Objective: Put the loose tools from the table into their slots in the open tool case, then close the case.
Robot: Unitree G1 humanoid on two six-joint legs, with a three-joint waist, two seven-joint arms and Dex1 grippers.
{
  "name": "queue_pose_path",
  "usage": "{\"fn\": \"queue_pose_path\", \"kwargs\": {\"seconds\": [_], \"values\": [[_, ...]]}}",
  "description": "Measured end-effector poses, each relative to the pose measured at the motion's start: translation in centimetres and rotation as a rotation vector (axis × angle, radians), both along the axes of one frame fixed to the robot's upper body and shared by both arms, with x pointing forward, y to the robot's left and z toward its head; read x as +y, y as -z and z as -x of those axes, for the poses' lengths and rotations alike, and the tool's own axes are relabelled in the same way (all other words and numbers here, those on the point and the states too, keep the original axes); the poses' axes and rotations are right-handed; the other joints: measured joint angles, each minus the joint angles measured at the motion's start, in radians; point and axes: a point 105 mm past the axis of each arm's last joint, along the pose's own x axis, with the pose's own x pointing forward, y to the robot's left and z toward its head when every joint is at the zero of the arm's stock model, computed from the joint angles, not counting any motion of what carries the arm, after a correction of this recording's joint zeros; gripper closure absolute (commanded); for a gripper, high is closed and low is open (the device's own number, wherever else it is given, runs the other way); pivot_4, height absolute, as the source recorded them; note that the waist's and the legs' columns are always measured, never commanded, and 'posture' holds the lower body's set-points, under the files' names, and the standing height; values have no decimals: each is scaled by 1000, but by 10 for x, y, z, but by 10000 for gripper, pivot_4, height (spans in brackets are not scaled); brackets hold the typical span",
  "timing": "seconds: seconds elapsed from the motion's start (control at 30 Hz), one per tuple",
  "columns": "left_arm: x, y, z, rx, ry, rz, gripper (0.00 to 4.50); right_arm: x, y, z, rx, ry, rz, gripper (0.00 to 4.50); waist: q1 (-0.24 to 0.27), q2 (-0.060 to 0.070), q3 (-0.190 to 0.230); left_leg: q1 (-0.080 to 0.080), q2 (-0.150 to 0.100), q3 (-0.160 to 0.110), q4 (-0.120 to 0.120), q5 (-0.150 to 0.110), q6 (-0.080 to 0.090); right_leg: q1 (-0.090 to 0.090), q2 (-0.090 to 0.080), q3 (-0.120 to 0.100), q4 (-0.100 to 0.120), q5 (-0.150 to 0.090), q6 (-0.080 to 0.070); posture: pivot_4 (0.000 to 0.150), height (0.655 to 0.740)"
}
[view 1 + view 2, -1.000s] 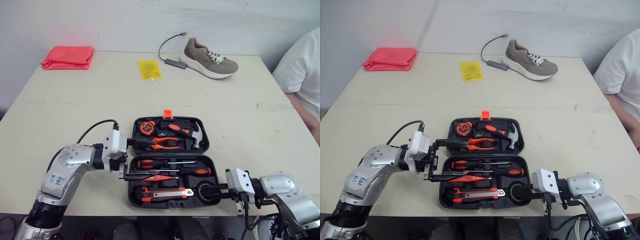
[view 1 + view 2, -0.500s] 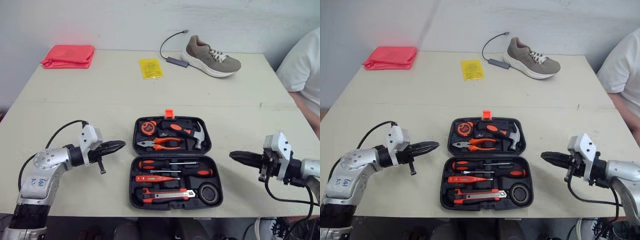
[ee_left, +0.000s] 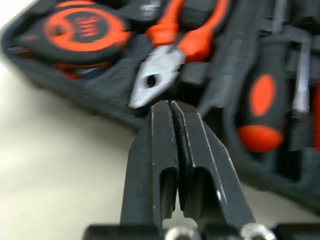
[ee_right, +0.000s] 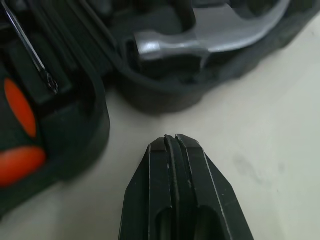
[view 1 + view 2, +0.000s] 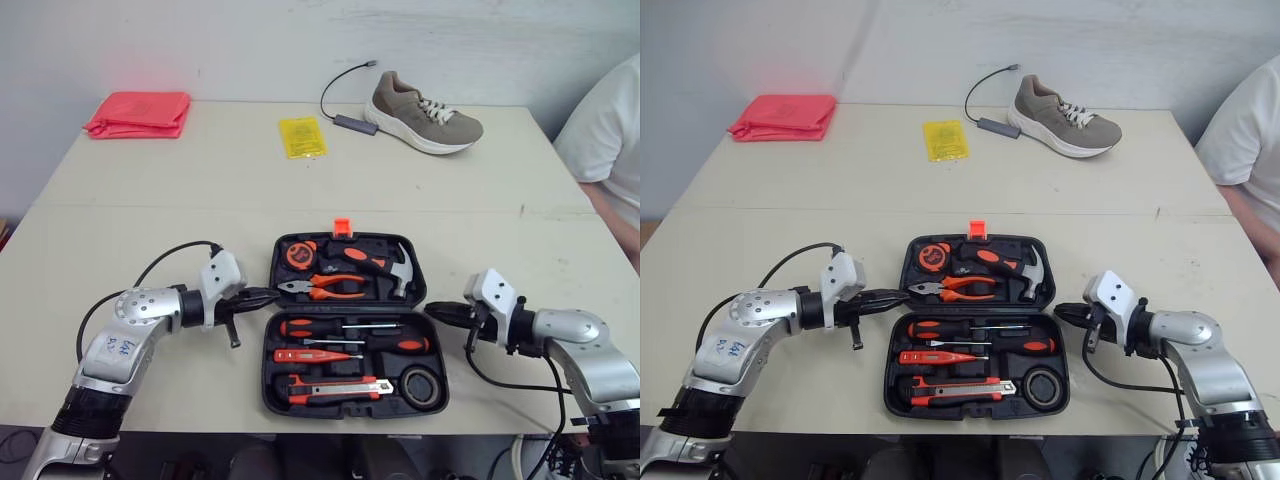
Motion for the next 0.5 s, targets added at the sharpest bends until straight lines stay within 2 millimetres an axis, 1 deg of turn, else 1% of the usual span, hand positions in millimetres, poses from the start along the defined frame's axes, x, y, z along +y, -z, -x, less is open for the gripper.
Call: {"fn": "queue_pose_path", "kwargs": {"seconds": [0.03, 0.13, 0.23, 0.3, 0.4, 0.5], "values": [[2, 0, 3, 3, -2, -7, 44504, 1, 1, 1, 3, -4, 0, 45000, -2, 0, 0, 0, 0, 0, -1, 0, 0, 0, 0, 0, 0, 0, 0, 1500, 7400], [21, -2, 8, 32, -27, -24, 44504, 1, 0, 1, 1, -5, 0, 45000, -10, 0, 0, 0, 2, 0, -1, 1, -2, -2, 2, 0, 1, 0, -1, 1500, 7400], [37, 6, 7, 70, -60, -73, 44504, 2, 0, 2, 2, -9, -1, 45000, -10, 1, 1, -1, 2, 2, -2, 1, -3, -4, 2, 1, 2, -1, -1, 1500, 7400], [32, 12, 7, 79, -48, -81, 44504, 3, -1, 3, 2, -17, -1, 45000, -7, 0, 1, -1, 1, 3, -2, 1, -2, -5, 1, 2, 1, -1, -1, 1500, 7400], [13, 24, 1, 90, -45, -48, 44504, 9, -2, 3, -10, -28, -16, 45000, -1, 0, 1, -2, 0, 3, -1, 0, -1, -5, 2, 2, 1, 0, -1, 1500, 7400], [2, 25, -3, 75, -37, -45, 44504, 13, -1, 3, -11, -31, -26, 45000, -2, -1, 1, -2, 0, 4, 0, 0, -1, -5, 1, 3, 1, 0, 0, 1500, 7400]]}}
